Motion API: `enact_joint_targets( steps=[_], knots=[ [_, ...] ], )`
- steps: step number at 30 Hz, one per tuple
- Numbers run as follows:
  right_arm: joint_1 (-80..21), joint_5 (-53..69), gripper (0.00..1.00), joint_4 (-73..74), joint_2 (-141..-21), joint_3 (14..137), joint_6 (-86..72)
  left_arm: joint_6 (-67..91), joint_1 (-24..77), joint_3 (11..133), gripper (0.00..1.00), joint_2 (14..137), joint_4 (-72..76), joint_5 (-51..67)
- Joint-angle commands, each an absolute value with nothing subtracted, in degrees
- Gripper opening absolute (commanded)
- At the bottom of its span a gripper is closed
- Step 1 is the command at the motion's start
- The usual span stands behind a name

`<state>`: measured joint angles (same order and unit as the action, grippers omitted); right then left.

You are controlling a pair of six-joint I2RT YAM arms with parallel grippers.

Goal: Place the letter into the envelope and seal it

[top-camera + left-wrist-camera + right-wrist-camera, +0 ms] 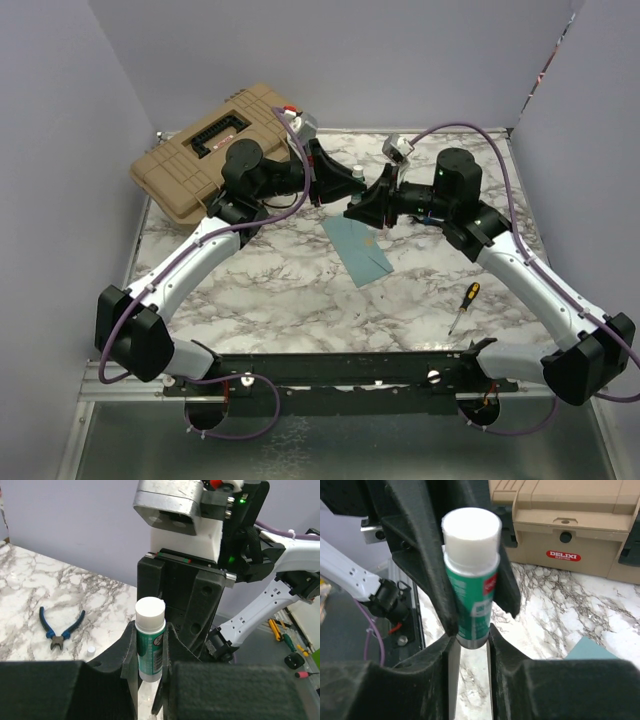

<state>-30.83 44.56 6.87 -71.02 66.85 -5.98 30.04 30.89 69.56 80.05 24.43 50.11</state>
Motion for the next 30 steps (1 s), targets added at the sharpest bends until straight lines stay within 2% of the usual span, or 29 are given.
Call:
enact_joint_targets(
  steps=[1, 5, 9, 11, 16, 21, 30],
  knots=[
    [-30.4, 47.1, 0.25, -1.5, -68.2, 65.4, -10.2, 30.4, 31.1, 71.5, 0.00, 78.1, 27.1, 51.3],
    [-30.4, 48.7, 0.18, -6.4, -68.5, 64.2, -14.5, 33.5, 31.1, 71.0, 0.00, 77.9, 30.0, 51.5],
    [-30.4, 49.9, 0.16, -15.1, -68.2, 61.9, -20.1, 34.0, 31.1, 70.5, 0.00, 77.7, 30.2, 51.1],
    [-30.4, 51.7, 0.19, -17.1, -68.8, 61.7, -21.9, 34.0, 31.1, 70.3, 0.00, 77.6, 30.3, 50.4],
    [-30.4, 53.0, 0.36, -17.6, -69.1, 61.9, -23.1, 34.0, 31.1, 70.1, 0.00, 77.3, 30.6, 48.8],
    [-30.4, 50.4, 0.40, -19.1, -68.1, 61.8, -24.2, 34.6, 31.0, 70.1, 0.00, 77.5, 30.6, 49.0],
    [-30.4, 49.0, 0.23, -24.1, -68.7, 63.2, -28.4, 36.8, 30.9, 70.9, 0.00, 79.2, 30.8, 51.4]
  ],
)
